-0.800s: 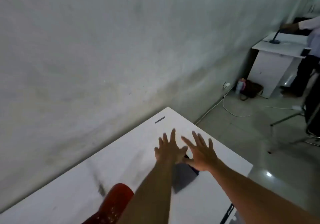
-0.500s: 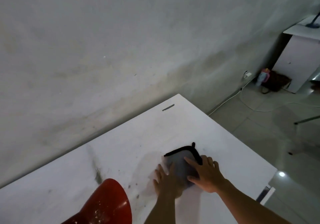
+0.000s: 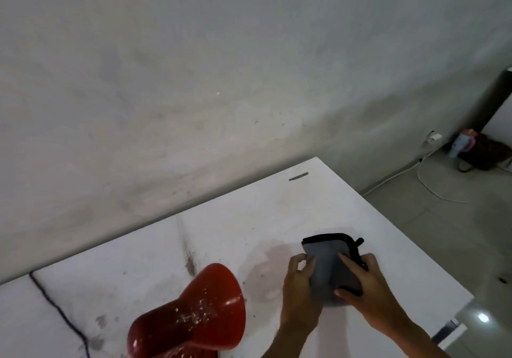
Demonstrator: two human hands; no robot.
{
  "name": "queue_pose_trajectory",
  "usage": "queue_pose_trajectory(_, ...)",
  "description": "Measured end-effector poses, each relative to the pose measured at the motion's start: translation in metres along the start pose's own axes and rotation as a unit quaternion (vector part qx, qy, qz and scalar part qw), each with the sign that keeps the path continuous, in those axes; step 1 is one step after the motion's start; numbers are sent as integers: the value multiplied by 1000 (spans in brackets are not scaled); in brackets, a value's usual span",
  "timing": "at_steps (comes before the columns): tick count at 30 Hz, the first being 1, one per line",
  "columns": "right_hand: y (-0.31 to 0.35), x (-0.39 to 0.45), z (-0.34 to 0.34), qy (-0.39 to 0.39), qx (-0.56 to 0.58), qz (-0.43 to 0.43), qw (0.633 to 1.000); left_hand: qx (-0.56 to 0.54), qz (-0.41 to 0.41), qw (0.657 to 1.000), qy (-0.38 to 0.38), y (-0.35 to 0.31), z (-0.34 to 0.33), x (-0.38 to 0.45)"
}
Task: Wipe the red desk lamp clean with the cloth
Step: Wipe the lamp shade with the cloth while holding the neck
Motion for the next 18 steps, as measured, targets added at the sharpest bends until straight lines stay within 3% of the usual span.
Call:
queue_pose_trajectory(3,29,-31,27,7,21,37,999,-35,-19,999,0,-36,21,-28)
queue_pose_trajectory(7,90,-65,40,57,32,92,994,-46,-50,992,-110,-65,87,-74)
queue_pose_trajectory(11,166,-90,25,116,33,164,979,-54,-37,979,-194,-64,160,-114)
queue_pose_trajectory(18,248,-105,-29,157,38,278,947,3,-24,971,-236,-45,238,-163)
Point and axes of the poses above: each hand's wrist, its own x-axis towards the middle knuckle, its own z-axis out of the back of the hand, y = z × x, the point moved 9 cm from there along x, towards the middle knuckle, and after that the axes turned 13 degrees about -z, right-handed, at the moved point
